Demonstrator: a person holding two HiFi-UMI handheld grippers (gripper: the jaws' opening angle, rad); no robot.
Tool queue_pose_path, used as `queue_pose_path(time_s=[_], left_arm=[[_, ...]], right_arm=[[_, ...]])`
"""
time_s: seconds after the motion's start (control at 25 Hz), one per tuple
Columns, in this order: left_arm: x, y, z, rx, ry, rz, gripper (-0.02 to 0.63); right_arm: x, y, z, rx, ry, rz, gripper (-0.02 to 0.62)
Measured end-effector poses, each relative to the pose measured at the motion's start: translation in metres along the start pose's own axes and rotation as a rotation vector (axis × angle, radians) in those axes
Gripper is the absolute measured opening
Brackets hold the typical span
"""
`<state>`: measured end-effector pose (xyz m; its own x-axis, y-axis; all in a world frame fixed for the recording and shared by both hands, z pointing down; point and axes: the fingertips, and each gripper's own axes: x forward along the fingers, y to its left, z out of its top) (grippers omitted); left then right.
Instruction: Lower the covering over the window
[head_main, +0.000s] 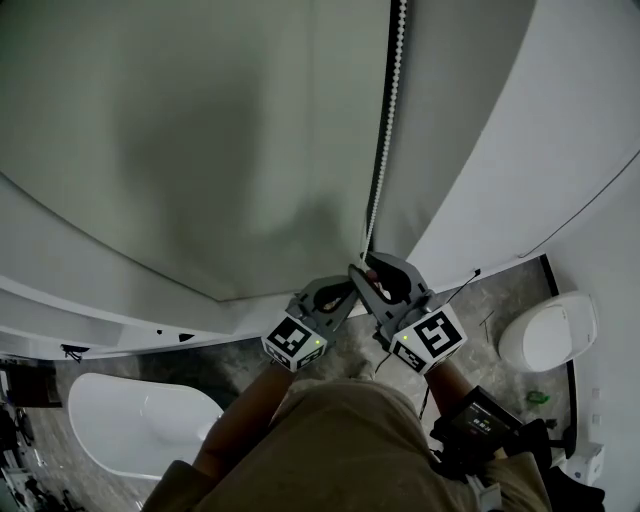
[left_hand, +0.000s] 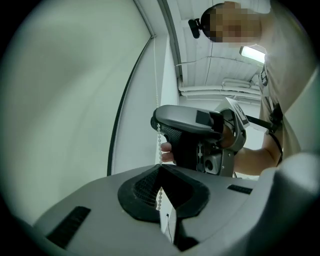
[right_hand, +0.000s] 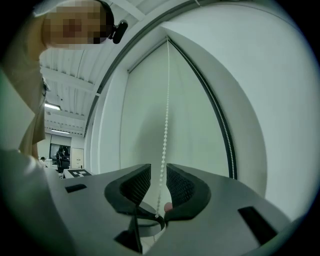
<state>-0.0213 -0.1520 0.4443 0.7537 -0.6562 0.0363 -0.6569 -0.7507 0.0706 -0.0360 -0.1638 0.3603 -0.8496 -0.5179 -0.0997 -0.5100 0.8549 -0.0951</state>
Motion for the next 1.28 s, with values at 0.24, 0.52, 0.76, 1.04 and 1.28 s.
queue_pose_path(time_s=[0.24,0.52,0.76,1.04,1.28], left_arm=[[0.003,-0.004,-0.001,-0.010,-0.002,-0.049,0.015],[0.006,-0.005,-0.001,0.005,-0.031,-0.094,0.015],[-0.012,0.013,0.006,-0.034,-0.088,-0.082,0.017],[-0.016,0.039,0.045,-0.016,-0.177,-0.003,0.018],[0.007,0.029,0.055,-0.004,-0.189,-0.069,0.091]], right_arm=[[-0.007,-0.007,0.010,-0.014,-0.026,-0.089,0.029],[-0.006,-0.023,0.003,0.037,0.000,-0.132,0.008],[-0.006,-0.034,0.000,0.051,0.002,-0.143,0.006],[-0.012,-0.046,-0.035,0.072,0.069,-0.158,0.006],[-0.018,-0.044,-0.065,0.108,0.110,-0.137,0.006]])
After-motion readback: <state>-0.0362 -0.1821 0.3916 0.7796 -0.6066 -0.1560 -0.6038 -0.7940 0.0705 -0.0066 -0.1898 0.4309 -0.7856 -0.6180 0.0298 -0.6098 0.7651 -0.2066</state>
